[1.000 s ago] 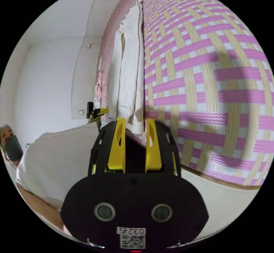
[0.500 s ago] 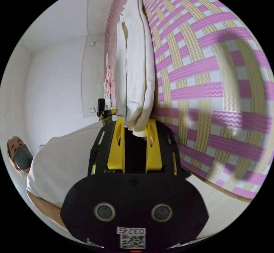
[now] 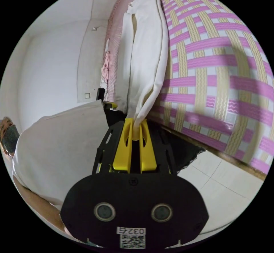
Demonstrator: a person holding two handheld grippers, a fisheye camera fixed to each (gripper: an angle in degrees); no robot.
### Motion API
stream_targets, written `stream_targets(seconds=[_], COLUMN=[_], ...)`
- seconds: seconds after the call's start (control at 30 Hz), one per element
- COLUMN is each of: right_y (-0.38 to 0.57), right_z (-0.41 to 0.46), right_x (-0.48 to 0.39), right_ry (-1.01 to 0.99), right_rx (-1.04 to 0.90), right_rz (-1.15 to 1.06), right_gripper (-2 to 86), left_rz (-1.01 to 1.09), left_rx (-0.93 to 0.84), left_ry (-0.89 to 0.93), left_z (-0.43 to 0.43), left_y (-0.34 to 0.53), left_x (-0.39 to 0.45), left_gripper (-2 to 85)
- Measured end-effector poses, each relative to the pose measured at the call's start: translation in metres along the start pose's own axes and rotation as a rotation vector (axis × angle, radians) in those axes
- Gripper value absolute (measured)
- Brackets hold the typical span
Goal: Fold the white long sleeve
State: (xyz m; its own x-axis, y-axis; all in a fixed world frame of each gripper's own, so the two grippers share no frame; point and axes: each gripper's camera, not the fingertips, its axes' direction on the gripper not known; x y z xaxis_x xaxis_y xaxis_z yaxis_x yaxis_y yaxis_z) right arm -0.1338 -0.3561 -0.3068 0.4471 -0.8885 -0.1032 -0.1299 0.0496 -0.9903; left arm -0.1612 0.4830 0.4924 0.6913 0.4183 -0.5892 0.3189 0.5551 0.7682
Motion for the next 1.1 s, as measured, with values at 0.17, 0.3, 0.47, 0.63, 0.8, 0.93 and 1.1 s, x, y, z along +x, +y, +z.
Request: stream_targets(seconds=[0.17,0.3,0.47,0.63,0.8,0.93,1.1], right_y=[-0.006,-0.043,-0.109,-0.163,-0.220,-0.263,-0.264], right_z=[-0.019,-0.043,-0.082,-0.103,-0.103,-0.091,-0.093], right_x=[-0.011,-0.033,-0.051,-0.045,-0.042,-0.022,-0.018], right_ry=[-0.103,-0.118,-0.161,-0.179,-0.125,-0.104,-0.048], right_rx=[0.087,0.140,0.273,0.350,0.320,0.314,0.452], right_rz=[-0.076,-0.147,-0.201,-0.164,-0.122,-0.031,0.044], right_gripper=[4.0,4.0,4.0,4.0,4.0,7.3,7.7], left_rz=[0.103,0.170,0.204,0.061,-0.006,-0.135,-0.105], left_rx=[0.065,0.146,0.309,0.416,0.398,0.408,0.577], left_ry=[0.125,0.097,0.129,0.202,0.156,0.113,0.105], left_z=[-0.029,-0.065,-0.114,-0.135,-0.136,-0.124,-0.112], left_y=[-0.003,-0.037,-0.093,-0.142,-0.189,-0.214,-0.192], left_x=[0.023,0.056,0.086,0.060,0.049,0.022,0.017], left_gripper=[-0.2,-0.9,-0.9,-0.9,-0.6,2.5,1.9])
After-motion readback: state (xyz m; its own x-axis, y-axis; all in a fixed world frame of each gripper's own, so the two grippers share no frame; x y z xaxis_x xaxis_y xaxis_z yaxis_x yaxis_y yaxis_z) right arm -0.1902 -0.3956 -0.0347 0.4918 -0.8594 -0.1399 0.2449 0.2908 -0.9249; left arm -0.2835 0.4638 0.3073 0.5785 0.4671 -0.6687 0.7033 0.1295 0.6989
